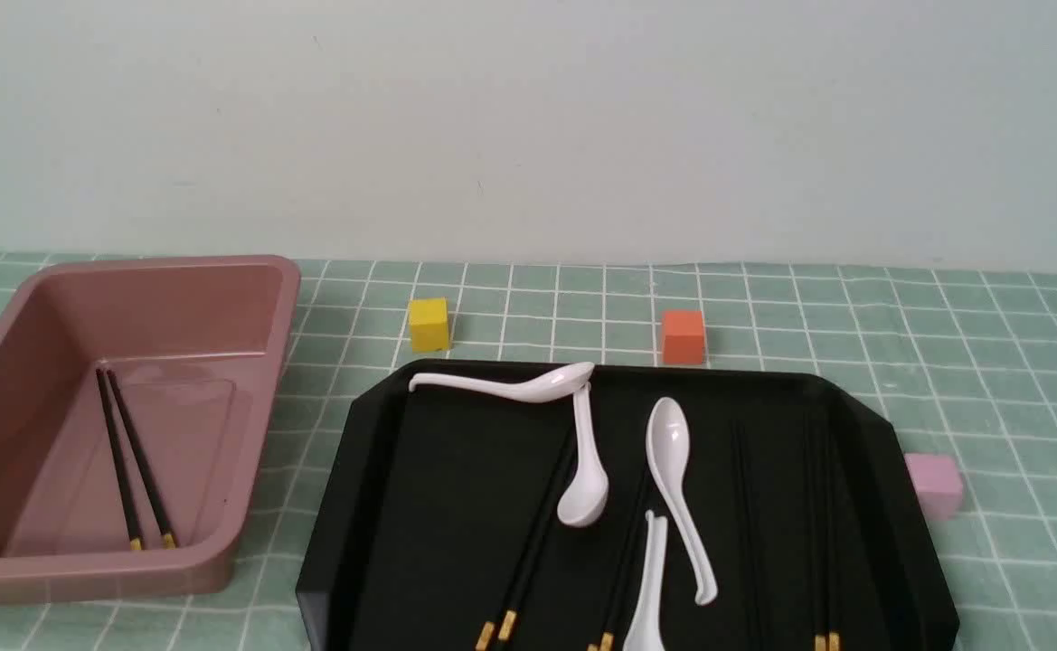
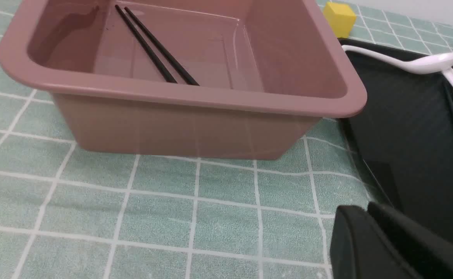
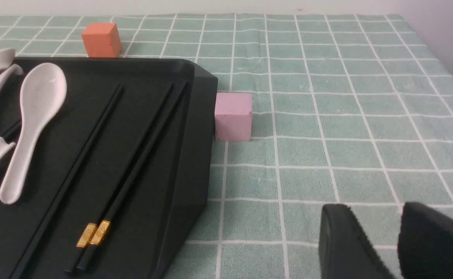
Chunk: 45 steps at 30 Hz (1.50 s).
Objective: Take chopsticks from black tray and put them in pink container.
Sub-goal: 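Reach over to the black tray and grasp a pair of chopsticks with the left gripper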
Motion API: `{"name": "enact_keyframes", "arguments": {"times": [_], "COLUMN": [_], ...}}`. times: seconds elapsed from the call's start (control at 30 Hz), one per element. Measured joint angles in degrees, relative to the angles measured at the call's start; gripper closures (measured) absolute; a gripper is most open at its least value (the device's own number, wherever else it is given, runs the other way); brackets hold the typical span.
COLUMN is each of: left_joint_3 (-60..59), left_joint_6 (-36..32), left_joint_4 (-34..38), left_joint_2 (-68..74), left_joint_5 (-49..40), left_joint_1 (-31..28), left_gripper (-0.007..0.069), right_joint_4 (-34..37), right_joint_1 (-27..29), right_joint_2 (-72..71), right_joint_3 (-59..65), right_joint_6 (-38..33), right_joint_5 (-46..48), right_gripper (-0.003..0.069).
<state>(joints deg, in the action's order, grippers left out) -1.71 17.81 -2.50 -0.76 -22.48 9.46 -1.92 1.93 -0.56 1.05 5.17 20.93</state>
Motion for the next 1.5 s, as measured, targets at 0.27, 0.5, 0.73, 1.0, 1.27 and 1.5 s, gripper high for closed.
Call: {"name": "enact_keyframes", "arguments": {"times": [0.27,0.5,0.73,1.0,1.27,1.5], "left_joint_3": [0.0,0.0,0.0,0.0,0.0,0.0], "left_joint_6": [0.0,0.0,0.0,0.0,0.0,7.7], "left_joint_4": [0.0,0.0,0.0,0.0,-0.2,11.4], "left_joint_2": [0.0,0.0,0.0,0.0,0.0,0.0], "left_joint_5": [0.0,0.0,0.0,0.0,2.6,8.8], "left_joint_1": [0.0,0.0,0.0,0.0,0.0,0.0], "left_gripper": [0.0577,0.0577,0.0577,0.0577,0.0573,0.0566], "right_joint_4": [0.0,0.0,0.0,0.0,0.0,0.0], "right_joint_1": [0.0,0.0,0.0,0.0,0.0,0.0], "right_joint_2": [0.0,0.0,0.0,0.0,0.0,0.0], "right_joint_3": [0.0,0.0,0.0,0.0,0.0,0.0], "right_joint_6": [0.0,0.0,0.0,0.0,0.0,0.0], "right_joint_5": [0.0,0.0,0.0,0.0,0.0,0.0], "right_gripper": [0.0419,0.0419,0.0419,0.0419,0.0419,0.0419]}}
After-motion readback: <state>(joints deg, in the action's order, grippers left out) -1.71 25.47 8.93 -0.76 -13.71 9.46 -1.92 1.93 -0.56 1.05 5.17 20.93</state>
